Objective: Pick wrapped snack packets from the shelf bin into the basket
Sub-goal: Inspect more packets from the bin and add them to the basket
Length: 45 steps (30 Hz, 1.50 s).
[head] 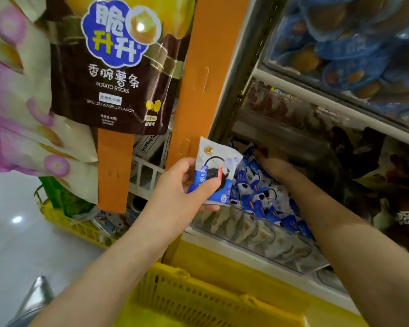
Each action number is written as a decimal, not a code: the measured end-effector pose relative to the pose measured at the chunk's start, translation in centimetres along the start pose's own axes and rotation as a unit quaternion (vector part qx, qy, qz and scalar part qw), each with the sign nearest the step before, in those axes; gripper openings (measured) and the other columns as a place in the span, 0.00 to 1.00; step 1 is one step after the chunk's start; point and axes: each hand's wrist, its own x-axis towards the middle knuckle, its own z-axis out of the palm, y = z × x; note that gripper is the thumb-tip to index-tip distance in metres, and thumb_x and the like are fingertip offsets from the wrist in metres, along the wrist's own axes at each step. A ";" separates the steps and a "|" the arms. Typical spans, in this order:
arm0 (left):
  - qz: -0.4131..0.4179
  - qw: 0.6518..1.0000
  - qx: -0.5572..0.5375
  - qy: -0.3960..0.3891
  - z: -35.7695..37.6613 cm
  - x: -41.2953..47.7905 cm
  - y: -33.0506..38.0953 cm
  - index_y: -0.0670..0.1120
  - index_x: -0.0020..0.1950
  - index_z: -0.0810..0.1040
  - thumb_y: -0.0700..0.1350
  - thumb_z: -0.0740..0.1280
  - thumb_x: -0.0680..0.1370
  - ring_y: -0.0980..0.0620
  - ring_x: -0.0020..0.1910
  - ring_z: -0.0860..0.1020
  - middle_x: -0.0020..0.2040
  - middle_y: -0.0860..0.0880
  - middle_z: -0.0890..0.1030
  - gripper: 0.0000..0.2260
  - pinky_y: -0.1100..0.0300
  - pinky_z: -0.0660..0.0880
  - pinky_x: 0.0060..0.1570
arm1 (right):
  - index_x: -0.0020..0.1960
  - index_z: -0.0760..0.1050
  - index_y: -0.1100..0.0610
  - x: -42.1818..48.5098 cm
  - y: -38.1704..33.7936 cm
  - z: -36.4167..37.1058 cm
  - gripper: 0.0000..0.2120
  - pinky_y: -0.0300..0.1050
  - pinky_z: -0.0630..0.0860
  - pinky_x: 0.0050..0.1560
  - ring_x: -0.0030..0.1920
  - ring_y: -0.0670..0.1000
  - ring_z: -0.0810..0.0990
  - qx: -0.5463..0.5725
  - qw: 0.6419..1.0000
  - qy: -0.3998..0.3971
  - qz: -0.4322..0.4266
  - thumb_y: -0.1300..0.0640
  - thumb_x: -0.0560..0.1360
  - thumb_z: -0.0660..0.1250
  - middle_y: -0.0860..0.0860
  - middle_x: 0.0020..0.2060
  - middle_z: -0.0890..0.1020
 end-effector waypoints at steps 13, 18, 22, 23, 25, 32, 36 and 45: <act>0.014 1.000 0.020 0.003 -0.2 0.3 -0.2 0.54 0.51 0.74 0.41 0.67 0.75 0.59 0.45 0.82 0.50 0.55 0.80 0.10 0.64 0.79 0.36 | 0.54 0.78 0.58 2.5 0.6 -0.2 0.12 0.44 0.70 0.45 0.42 0.51 0.75 -0.035 0.999 -0.007 0.034 0.51 0.78 0.61 0.58 0.51 0.81; -0.002 1.000 0.002 0.004 0.4 0.1 -0.4 0.51 0.53 0.73 0.40 0.67 0.74 0.58 0.44 0.82 0.51 0.51 0.81 0.10 0.65 0.79 0.36 | 0.57 0.77 0.61 -0.2 -0.4 -2.7 0.15 0.39 0.66 0.47 0.52 0.56 0.77 0.035 0.988 0.149 0.009 0.52 0.79 0.60 0.59 0.54 0.79; -0.008 1.000 -0.011 -0.005 1.3 -0.5 -0.5 0.51 0.50 0.73 0.40 0.66 0.75 0.60 0.42 0.82 0.48 0.52 0.81 0.08 0.69 0.77 0.34 | 0.56 0.76 0.59 -5.3 -2.5 -5.1 0.10 0.26 0.68 0.37 0.39 0.44 0.74 0.197 0.967 0.160 -0.019 0.56 0.78 0.62 0.49 0.46 0.77; -0.006 1.000 -0.014 -0.010 1.6 -0.7 -0.6 0.51 0.51 0.74 0.40 0.66 0.75 0.60 0.42 0.82 0.48 0.52 0.81 0.08 0.69 0.77 0.34 | 0.55 0.77 0.59 -6.7 -2.9 -5.5 0.10 0.31 0.70 0.41 0.41 0.46 0.75 0.224 0.964 0.142 -0.016 0.57 0.78 0.62 0.49 0.46 0.77; -0.003 1.000 -0.013 -0.021 1.9 -1.1 -0.6 0.52 0.52 0.75 0.41 0.66 0.75 0.59 0.44 0.82 0.49 0.51 0.82 0.08 0.68 0.77 0.36 | 0.51 0.79 0.59 -9.7 -3.4 -5.8 0.08 0.40 0.75 0.42 0.43 0.48 0.78 0.252 0.964 0.087 -0.007 0.57 0.77 0.63 0.53 0.46 0.81; -0.036 0.999 -0.012 -0.038 2.8 -2.5 -1.5 0.51 0.54 0.75 0.50 0.66 0.73 0.58 0.46 0.81 0.51 0.51 0.83 0.11 0.64 0.77 0.42 | 0.40 0.78 0.54 -18.2 -4.1 -5.4 0.10 0.38 0.76 0.34 0.32 0.43 0.77 0.323 0.946 -0.023 0.020 0.58 0.78 0.62 0.49 0.33 0.80; -0.112 0.981 -0.139 -0.078 3.0 -3.7 -1.8 0.45 0.59 0.72 0.51 0.65 0.70 0.50 0.48 0.83 0.50 0.45 0.83 0.19 0.59 0.80 0.43 | 0.44 0.79 0.57 -20.4 -3.7 -5.0 0.09 0.35 0.73 0.33 0.34 0.45 0.78 0.348 0.936 -0.045 0.032 0.56 0.78 0.63 0.50 0.36 0.82; -0.189 0.962 -0.098 -0.168 2.4 -4.5 -0.6 0.42 0.58 0.78 0.51 0.67 0.72 0.53 0.40 0.81 0.46 0.45 0.84 0.18 0.60 0.79 0.38 | 0.63 0.72 0.51 -21.3 -3.9 -6.6 0.19 0.43 0.75 0.58 0.54 0.41 0.78 0.204 0.975 -0.073 -0.042 0.44 0.76 0.61 0.44 0.56 0.78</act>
